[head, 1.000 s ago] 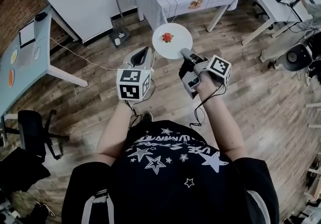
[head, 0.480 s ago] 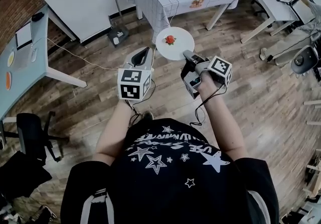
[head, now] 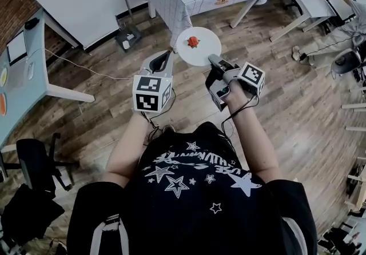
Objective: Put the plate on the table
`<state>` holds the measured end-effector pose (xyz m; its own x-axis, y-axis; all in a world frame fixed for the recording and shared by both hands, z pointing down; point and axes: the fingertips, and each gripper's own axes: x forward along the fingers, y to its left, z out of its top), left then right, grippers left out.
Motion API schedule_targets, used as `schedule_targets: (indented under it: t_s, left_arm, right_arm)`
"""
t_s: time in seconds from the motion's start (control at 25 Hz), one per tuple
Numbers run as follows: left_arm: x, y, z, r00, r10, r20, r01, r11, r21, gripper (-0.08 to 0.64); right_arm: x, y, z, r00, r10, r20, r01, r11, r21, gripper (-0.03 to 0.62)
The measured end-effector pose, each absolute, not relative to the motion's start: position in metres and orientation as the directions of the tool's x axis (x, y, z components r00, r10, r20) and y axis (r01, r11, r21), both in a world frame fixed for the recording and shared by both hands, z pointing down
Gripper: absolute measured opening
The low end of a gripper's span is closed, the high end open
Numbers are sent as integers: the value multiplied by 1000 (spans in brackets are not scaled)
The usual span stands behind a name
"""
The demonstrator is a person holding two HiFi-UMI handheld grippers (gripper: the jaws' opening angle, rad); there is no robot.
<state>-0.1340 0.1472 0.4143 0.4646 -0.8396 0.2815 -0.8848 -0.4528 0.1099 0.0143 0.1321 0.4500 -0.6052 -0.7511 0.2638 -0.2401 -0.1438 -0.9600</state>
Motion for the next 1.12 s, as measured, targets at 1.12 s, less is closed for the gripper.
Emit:
schedule_targets:
  t_s: [1.12]
  left_arm:
    - [-45,-25,410,304,-907,290,-953,-291,88,9]
  right_arm:
    - [101,-74,448,-752,-623,215,-206,-88,-975,20]
